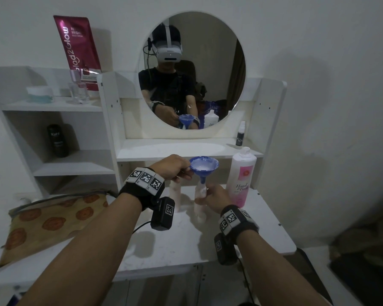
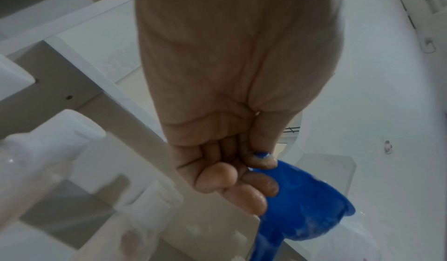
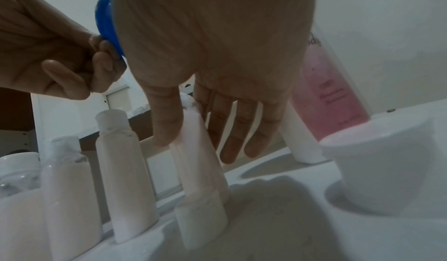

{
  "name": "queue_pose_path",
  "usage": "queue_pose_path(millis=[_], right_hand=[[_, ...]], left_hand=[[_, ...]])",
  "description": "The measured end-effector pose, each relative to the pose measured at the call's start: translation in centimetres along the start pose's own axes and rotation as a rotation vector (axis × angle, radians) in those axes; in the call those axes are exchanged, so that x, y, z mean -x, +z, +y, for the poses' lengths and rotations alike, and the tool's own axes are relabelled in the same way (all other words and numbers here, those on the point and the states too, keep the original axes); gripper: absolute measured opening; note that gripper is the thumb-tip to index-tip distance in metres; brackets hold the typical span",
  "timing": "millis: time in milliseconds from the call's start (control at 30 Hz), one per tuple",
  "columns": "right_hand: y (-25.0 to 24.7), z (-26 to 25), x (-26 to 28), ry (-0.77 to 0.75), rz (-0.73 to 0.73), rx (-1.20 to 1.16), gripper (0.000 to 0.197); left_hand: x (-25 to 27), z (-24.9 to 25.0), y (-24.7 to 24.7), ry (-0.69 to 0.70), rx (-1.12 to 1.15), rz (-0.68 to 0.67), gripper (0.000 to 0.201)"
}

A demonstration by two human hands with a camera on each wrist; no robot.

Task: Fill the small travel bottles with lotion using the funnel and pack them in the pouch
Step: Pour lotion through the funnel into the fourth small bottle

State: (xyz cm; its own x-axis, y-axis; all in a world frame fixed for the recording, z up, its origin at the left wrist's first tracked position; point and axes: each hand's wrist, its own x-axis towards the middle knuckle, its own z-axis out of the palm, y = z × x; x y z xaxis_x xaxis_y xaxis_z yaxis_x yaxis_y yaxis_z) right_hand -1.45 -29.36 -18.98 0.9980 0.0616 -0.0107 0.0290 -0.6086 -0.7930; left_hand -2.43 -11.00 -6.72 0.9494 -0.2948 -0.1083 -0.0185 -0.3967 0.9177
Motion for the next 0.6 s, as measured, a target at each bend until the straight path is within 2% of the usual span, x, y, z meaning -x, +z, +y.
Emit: queue_pose_path(millis=[267,600], right_hand=[[-0.18,-0.3,0.38,-0.007,-0.014,-0.001,0.031],[-0.16,-0.38,0.4,-0.002,-0.019,-0.009,0.038]], left_hand=[[-0.04,0.59,0.13,0.012,-0.033,0.018,0.03],[0.02,0.64,-0.25,0.007,-0.055,0.019,0.029]])
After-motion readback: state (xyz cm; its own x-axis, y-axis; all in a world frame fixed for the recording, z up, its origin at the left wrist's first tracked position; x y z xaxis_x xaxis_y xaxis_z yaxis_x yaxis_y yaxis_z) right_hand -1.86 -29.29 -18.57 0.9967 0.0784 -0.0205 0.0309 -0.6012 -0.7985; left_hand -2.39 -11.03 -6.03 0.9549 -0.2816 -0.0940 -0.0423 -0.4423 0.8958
